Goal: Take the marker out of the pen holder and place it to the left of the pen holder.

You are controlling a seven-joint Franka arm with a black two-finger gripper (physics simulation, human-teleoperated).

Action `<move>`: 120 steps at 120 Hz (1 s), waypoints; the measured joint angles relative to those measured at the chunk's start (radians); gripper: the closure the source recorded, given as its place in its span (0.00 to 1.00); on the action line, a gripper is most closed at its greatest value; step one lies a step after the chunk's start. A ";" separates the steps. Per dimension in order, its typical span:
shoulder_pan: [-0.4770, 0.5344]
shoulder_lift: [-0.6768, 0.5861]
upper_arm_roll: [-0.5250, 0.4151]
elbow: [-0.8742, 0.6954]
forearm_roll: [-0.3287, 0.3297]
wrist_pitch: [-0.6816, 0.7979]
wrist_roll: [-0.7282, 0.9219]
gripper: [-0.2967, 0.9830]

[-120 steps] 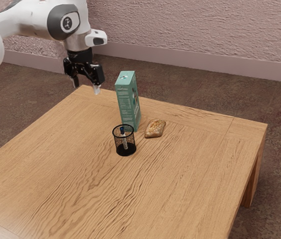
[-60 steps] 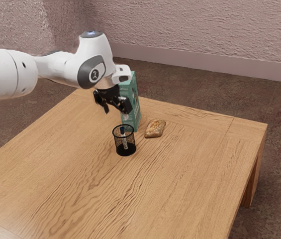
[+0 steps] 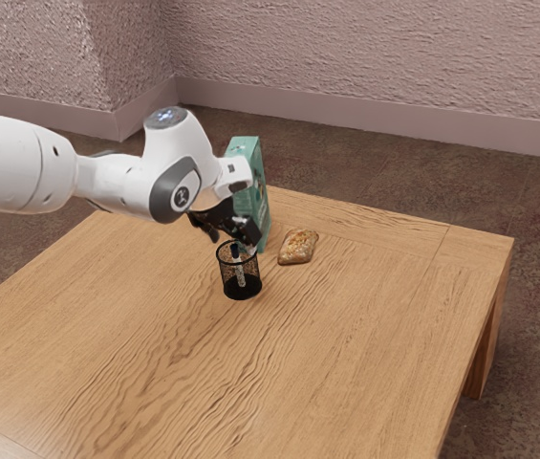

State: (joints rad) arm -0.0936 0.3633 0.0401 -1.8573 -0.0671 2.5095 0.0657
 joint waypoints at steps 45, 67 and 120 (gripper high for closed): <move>-0.002 -0.022 -0.010 -0.061 -0.002 0.025 0.006 0.31; -0.001 -0.025 -0.009 -0.042 -0.001 0.002 0.008 0.48; 0.000 -0.019 -0.009 -0.019 0.007 -0.026 0.006 0.78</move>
State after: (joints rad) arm -0.0937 0.3448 0.0310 -1.8765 -0.0601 2.4837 0.0717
